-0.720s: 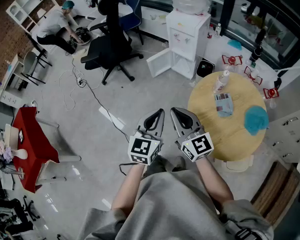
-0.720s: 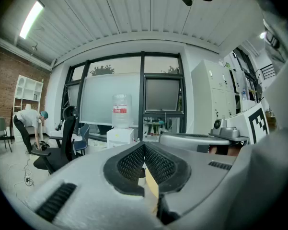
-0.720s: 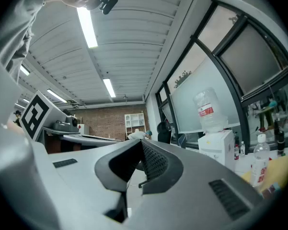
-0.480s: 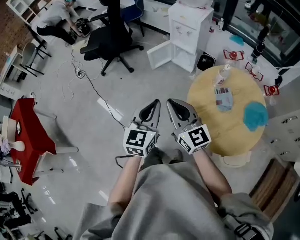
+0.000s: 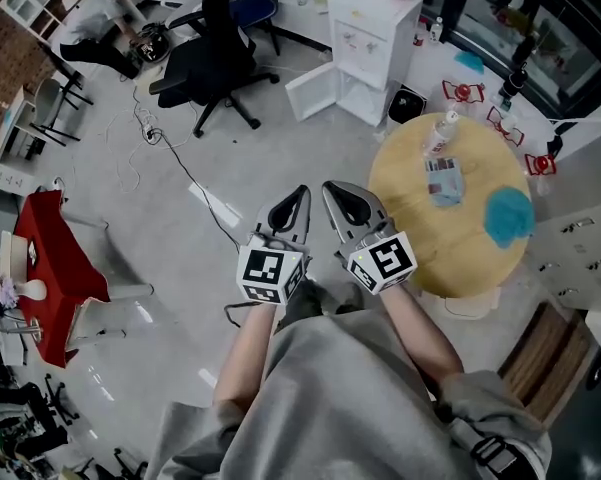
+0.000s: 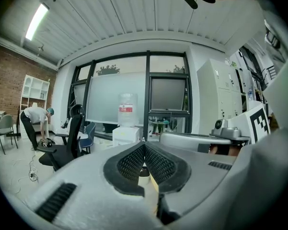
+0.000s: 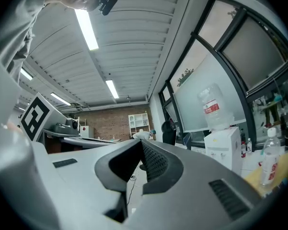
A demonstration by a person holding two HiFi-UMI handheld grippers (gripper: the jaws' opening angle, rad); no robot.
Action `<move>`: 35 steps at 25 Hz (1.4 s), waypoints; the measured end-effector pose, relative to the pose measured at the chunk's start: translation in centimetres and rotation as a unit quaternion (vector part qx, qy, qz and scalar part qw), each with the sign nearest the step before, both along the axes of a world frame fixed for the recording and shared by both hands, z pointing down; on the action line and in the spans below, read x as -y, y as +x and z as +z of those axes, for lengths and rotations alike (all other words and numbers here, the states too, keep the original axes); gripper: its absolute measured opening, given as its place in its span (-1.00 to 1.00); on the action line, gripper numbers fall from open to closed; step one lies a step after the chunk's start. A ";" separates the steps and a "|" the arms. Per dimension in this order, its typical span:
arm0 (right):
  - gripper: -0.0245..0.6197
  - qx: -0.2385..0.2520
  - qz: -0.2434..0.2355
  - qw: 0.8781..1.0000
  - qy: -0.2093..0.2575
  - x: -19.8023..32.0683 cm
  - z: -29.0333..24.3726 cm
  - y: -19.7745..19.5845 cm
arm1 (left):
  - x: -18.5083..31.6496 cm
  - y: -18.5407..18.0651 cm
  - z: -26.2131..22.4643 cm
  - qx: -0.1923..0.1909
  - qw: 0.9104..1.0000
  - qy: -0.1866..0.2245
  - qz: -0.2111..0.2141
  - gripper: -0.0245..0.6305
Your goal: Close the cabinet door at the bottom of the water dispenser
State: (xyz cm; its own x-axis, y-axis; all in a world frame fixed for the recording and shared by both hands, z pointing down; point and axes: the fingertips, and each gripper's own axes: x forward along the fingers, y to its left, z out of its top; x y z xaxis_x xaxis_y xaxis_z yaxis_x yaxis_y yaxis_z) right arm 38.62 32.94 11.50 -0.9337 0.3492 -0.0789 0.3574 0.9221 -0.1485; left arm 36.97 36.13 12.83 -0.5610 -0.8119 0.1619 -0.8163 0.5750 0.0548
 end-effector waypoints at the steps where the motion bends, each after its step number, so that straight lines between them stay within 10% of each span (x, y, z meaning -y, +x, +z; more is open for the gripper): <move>1: -0.90 -0.001 0.000 1.000 0.001 -0.1 0.1 -0.1 | -0.1 -0.1 0.1 -0.001 1.000 -0.001 -0.001 -0.91; 35: -0.90 -0.065 0.082 0.994 0.004 -7.5 4.3 -15.4 | -9.2 -16.6 3.4 -0.040 0.998 0.016 0.046 -0.91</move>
